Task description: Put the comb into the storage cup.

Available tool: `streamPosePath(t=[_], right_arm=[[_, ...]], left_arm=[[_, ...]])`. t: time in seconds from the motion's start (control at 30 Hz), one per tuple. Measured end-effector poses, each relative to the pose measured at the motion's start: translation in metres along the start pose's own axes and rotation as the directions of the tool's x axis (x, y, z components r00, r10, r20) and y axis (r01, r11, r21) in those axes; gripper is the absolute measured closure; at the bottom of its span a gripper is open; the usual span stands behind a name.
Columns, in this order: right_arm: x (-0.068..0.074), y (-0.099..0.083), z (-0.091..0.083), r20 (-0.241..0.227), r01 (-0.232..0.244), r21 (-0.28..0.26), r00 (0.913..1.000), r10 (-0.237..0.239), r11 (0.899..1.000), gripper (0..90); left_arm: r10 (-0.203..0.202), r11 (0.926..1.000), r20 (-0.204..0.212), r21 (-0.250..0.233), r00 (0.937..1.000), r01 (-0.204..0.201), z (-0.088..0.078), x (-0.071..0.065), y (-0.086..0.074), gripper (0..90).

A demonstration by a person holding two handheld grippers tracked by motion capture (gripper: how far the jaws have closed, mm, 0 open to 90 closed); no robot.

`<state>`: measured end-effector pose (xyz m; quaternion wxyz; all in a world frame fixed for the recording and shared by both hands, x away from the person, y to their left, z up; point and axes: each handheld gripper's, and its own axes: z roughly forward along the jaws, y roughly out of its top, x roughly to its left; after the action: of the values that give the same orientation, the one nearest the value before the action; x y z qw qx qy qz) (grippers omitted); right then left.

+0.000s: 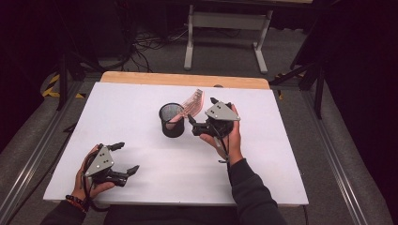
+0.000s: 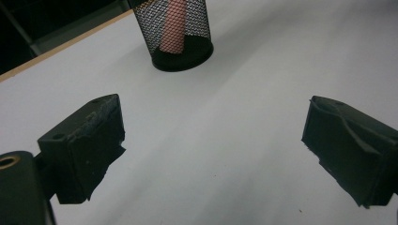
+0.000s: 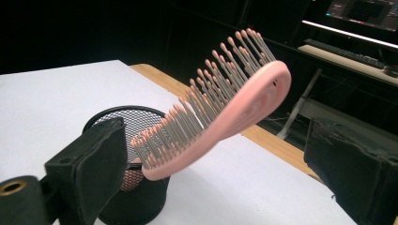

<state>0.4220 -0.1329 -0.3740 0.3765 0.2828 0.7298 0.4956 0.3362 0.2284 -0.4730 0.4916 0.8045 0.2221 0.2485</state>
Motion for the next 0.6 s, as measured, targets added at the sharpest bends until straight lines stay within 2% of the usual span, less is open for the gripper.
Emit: streamPosePath(t=[0.1, 0.27, 0.33, 0.4, 0.47, 0.6], right_arm=[[0.000, -0.001, -0.001, -0.002, -0.005, -0.008, 1.0000, 0.005, 1.000, 7.0], [0.003, -0.003, -0.009, 0.006, 0.016, -0.029, 0.9999, -0.016, 0.999, 7.0], [0.005, -0.004, -0.010, -0.010, 0.018, -0.029, 0.9998, -0.019, 0.999, 7.0], [0.006, -0.004, -0.012, 0.002, 0.043, -0.027, 0.9991, -0.043, 0.999, 7.0], [0.006, -0.004, -0.013, -0.001, 0.033, -0.036, 0.9994, -0.033, 0.999, 6.9], [0.007, -0.004, -0.016, 0.003, 0.047, -0.039, 0.9989, -0.047, 0.998, 7.0]], left_arm=[[-0.001, 1.0000, 0.000, 0.002, 1.0000, 0.001, 0.001, 0.000, 0.000, 6.7], [-0.007, 1.0000, -0.005, 0.001, 1.0000, 0.007, -0.001, 0.001, -0.001, 6.3], [-0.005, 1.0000, -0.007, -0.001, 1.0000, 0.005, -0.001, 0.001, 0.000, 6.3], [-0.003, 1.0000, -0.005, -0.004, 1.0000, 0.003, -0.002, 0.002, 0.000, 6.3], [-0.004, 1.0000, -0.008, -0.003, 1.0000, 0.004, -0.002, 0.002, 0.000, 6.3], [-0.007, 1.0000, -0.013, -0.007, 0.9999, 0.007, -0.003, 0.003, 0.000, 6.0]])
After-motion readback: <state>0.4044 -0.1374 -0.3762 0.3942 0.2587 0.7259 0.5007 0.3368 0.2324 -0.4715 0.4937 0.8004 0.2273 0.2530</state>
